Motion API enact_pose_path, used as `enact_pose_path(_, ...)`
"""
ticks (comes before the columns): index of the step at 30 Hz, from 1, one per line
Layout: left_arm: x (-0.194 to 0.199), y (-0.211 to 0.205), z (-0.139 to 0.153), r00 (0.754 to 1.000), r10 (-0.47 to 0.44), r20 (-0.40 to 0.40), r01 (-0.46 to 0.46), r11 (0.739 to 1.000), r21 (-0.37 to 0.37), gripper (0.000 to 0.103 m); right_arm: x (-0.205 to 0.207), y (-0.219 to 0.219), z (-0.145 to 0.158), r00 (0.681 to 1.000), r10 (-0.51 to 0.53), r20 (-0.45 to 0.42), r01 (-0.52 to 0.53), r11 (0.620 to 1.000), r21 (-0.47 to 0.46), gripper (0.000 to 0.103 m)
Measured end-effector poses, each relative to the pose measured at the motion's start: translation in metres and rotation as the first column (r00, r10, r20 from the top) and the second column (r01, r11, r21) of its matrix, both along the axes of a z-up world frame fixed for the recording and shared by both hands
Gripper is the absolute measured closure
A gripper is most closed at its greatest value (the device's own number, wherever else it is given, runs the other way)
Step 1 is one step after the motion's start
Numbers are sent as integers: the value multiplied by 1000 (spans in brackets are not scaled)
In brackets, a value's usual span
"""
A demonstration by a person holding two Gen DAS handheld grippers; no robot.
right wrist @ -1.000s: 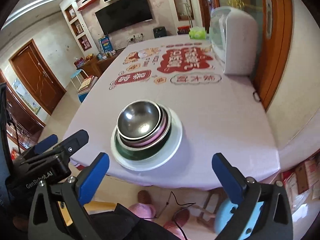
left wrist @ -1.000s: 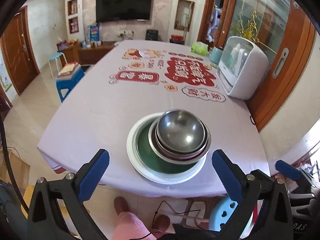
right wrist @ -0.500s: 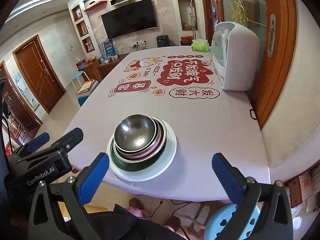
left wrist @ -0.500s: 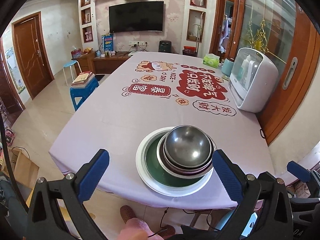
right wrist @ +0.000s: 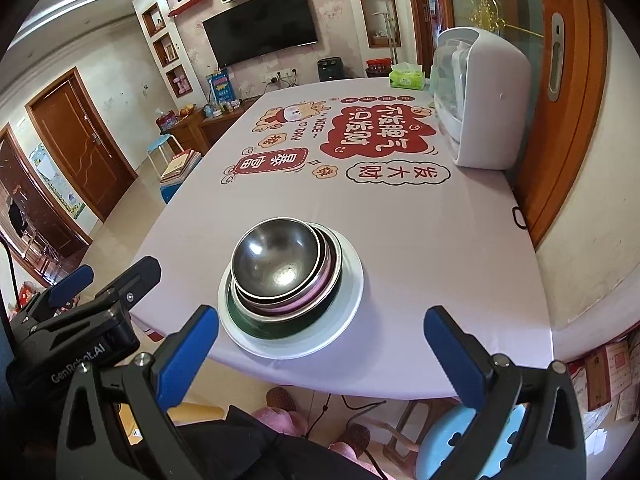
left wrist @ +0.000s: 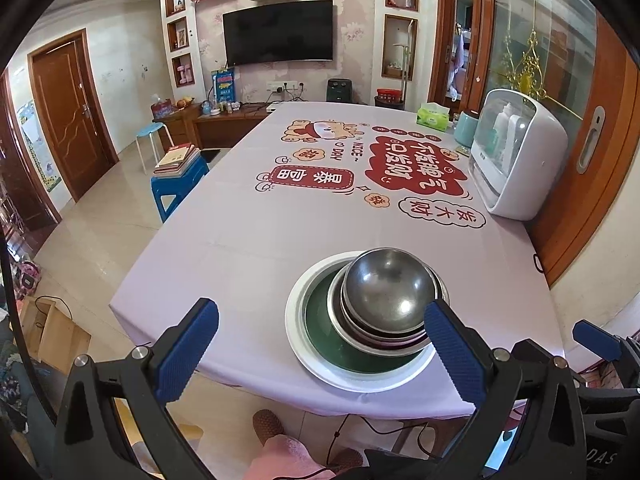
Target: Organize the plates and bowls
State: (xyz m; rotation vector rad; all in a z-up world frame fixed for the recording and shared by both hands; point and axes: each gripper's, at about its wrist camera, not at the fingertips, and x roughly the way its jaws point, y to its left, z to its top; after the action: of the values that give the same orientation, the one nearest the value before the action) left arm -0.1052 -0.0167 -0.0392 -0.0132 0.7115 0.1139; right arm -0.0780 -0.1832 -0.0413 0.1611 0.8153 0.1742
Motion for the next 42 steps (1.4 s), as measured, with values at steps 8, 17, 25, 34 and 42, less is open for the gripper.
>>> enact_pose_path(8,-2,0,-2,1000,-2,-5,2,1000,-1,1,1,0,-3,1000,-7,-24,7,1000,6,0)
enact_pose_path(17,-4,3,-4,1000,-6,-9,6,1000,-5,1,0,1,-4,999,-10,-31,10,1000,4,0)
enact_pose_path(25,-5,3,-4,1000,-6,-9,6,1000,-6,1,1,1,-8,999,-16,-47,16,1000,7,0)
enact_pose_path(34,-7,5,-10,1000,-18,-24,18,1000,-15,1,0,-1,-10,998,-19,-56,19,1000,6,0)
enact_pose_path(42,-4,3,-9,999,-26,-32,25,1000,-15,1,0,-2,-11,998,-20,-58,20,1000,6,0)
